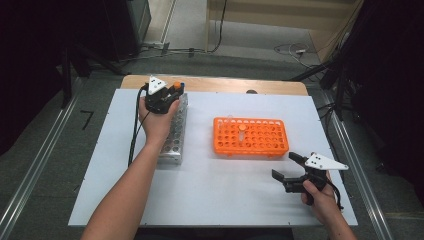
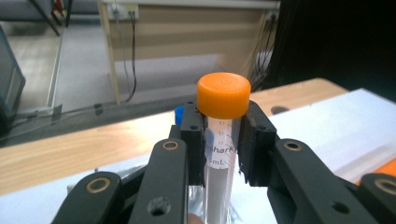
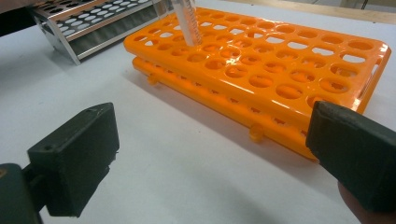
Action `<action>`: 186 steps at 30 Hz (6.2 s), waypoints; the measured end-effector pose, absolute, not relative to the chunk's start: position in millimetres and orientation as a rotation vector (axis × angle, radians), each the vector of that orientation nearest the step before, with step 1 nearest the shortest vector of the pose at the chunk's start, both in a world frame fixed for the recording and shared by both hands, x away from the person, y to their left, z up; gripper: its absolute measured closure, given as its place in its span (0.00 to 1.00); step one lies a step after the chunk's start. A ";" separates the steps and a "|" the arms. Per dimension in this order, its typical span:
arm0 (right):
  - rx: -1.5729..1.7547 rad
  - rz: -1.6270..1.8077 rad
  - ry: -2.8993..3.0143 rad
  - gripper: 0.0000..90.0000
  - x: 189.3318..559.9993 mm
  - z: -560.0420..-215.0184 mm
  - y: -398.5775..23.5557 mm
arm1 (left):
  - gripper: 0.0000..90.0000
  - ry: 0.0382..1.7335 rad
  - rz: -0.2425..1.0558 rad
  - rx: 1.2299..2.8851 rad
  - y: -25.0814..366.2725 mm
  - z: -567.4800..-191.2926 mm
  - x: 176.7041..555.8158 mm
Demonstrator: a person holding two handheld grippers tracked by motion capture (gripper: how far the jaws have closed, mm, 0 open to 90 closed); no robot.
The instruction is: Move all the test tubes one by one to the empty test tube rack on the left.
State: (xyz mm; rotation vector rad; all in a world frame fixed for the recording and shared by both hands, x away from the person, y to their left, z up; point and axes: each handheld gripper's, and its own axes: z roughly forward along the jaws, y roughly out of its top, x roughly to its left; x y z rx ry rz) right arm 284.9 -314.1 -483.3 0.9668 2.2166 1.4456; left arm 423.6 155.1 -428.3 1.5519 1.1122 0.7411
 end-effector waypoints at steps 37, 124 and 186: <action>0.970 1.453 2.218 0.02 285.8 -483.5 -316.9 | 0.73 1.192 0.682 1.672 146.7 -426.3 415.7; 0.970 1.334 2.086 0.80 347.6 -465.0 -193.7 | 0.00 0.846 0.370 1.650 123.1 -439.8 274.6; 0.694 1.503 2.385 0.23 277.9 -456.4 -181.6 | 0.82 0.727 0.399 1.709 95.8 -433.8 274.9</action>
